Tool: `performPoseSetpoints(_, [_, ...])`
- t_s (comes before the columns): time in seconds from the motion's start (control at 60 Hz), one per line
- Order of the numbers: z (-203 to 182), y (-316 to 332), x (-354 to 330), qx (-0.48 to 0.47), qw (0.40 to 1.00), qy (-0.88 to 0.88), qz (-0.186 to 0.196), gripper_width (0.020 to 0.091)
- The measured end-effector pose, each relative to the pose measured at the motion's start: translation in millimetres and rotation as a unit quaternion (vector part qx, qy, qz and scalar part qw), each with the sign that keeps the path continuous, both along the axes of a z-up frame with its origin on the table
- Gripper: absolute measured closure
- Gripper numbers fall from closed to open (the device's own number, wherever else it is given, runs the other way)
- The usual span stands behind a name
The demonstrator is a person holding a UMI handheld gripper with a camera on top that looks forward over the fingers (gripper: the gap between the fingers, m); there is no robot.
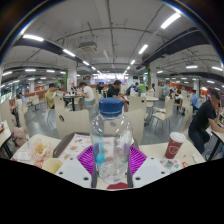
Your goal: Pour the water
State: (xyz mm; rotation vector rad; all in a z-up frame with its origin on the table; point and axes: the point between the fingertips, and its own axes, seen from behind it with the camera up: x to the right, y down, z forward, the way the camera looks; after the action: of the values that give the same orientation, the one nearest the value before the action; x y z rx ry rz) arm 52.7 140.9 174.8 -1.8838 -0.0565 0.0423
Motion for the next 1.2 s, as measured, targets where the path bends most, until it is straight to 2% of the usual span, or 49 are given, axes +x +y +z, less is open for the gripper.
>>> performPoseSetpoints(0.1, [-50, 2, 15, -0.028, 1.000, -0.009, 0.003, 0.0707])
performPoseSetpoints(0.283, [-105, -8, 23, -0.057, 0.998, -0.001, 0.013, 0.0694])
performPoseSetpoints(0.45, [-103, -9, 25, -0.034, 0.999, 0.003, 0.008, 0.0692])
performPoseSetpoints(0.583, [-102, -10, 25, -0.041, 0.999, 0.001, 0.005, 0.0572])
performPoseSetpoints(0.65, [-108, -13, 27, -0.064, 0.998, -0.004, -0.003, 0.0535])
performPoseSetpoints(0.683, [-110, -18, 28, -0.081, 0.997, -0.008, -0.008, 0.0444])
performPoseSetpoints(0.717, [-111, -23, 28, -0.093, 0.996, -0.009, -0.010, 0.0303])
performPoseSetpoints(0.733, [-110, -26, 27, -0.099, 0.995, -0.009, -0.009, 0.0255])
performPoseSetpoints(0.783, [-107, -37, 27, -0.108, 0.994, -0.010, -0.012, 0.0276])
performPoseSetpoints(0.833, [-99, -51, 28, -0.116, 0.993, -0.014, -0.023, 0.0246])
performPoseSetpoints(0.95, [-82, -95, 22, -0.148, 0.988, -0.028, -0.043, 0.0254])
performPoseSetpoints(1.2, [-35, -203, -29, -0.189, 0.980, -0.022, -0.051, 0.0253])
